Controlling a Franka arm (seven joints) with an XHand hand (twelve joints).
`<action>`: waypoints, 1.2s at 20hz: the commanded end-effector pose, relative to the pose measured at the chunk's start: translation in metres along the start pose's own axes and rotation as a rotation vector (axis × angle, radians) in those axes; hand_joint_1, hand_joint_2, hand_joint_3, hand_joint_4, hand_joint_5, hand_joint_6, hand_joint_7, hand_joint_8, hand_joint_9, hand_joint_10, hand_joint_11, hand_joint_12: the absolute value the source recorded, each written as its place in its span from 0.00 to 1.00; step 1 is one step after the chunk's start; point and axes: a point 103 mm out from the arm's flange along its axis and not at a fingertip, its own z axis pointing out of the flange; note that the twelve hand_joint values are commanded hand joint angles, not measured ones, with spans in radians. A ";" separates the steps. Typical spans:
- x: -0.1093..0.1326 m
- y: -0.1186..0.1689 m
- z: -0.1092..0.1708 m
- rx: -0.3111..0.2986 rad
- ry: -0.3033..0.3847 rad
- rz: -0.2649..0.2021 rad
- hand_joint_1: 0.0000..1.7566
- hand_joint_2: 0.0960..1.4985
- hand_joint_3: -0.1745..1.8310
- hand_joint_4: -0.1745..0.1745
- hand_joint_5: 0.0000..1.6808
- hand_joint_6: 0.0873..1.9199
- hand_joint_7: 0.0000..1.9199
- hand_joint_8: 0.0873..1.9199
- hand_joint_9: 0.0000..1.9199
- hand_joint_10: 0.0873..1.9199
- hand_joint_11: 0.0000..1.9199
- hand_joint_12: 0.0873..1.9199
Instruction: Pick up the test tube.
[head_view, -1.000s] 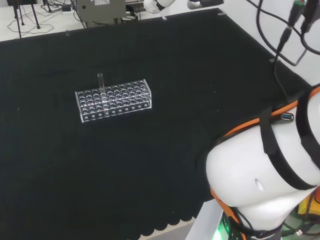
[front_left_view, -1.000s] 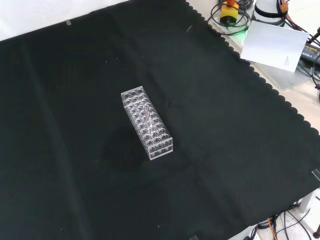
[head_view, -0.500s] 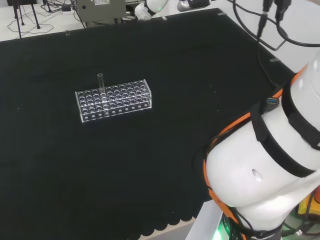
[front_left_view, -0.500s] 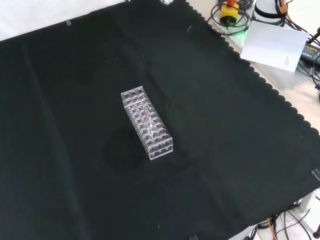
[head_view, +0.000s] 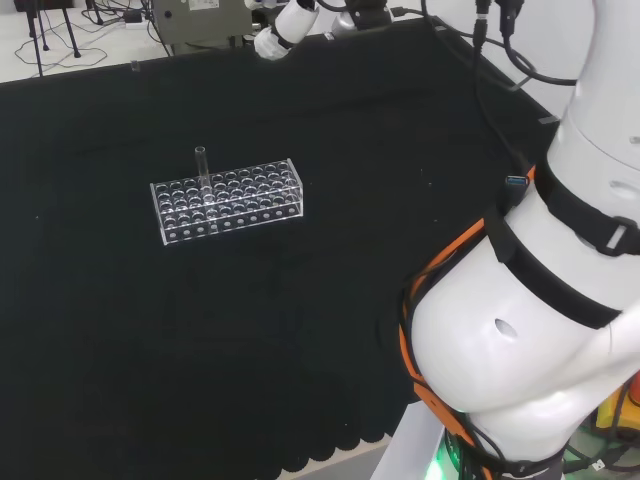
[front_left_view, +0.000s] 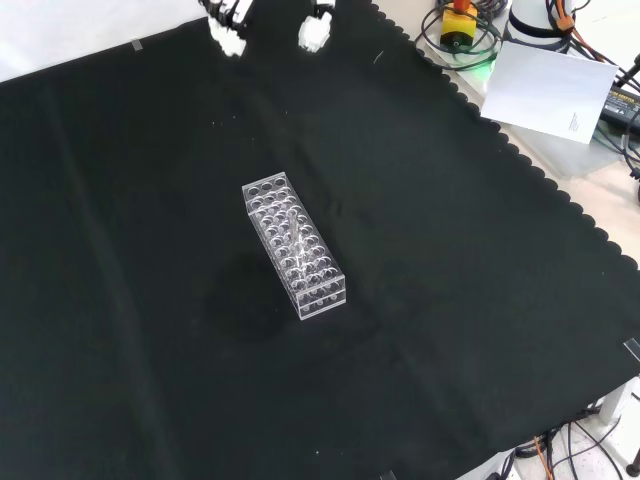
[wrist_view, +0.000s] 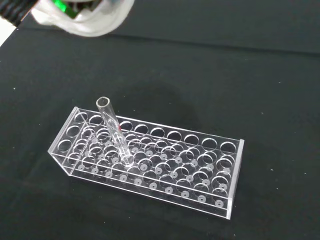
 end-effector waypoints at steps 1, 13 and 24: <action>-0.003 0.035 0.022 0.064 -0.005 -0.045 0.46 0.39 0.39 0.24 0.23 0.00 0.14 0.41 0.10 0.48 0.00 0.77; 0.006 0.074 0.057 0.138 0.014 -0.090 0.46 0.39 0.40 0.24 0.23 0.00 0.15 0.41 0.10 0.47 0.00 0.78; 0.014 0.102 0.081 0.216 -0.011 -0.133 0.46 0.38 0.41 0.23 0.24 0.00 0.15 0.42 0.11 0.47 0.00 0.78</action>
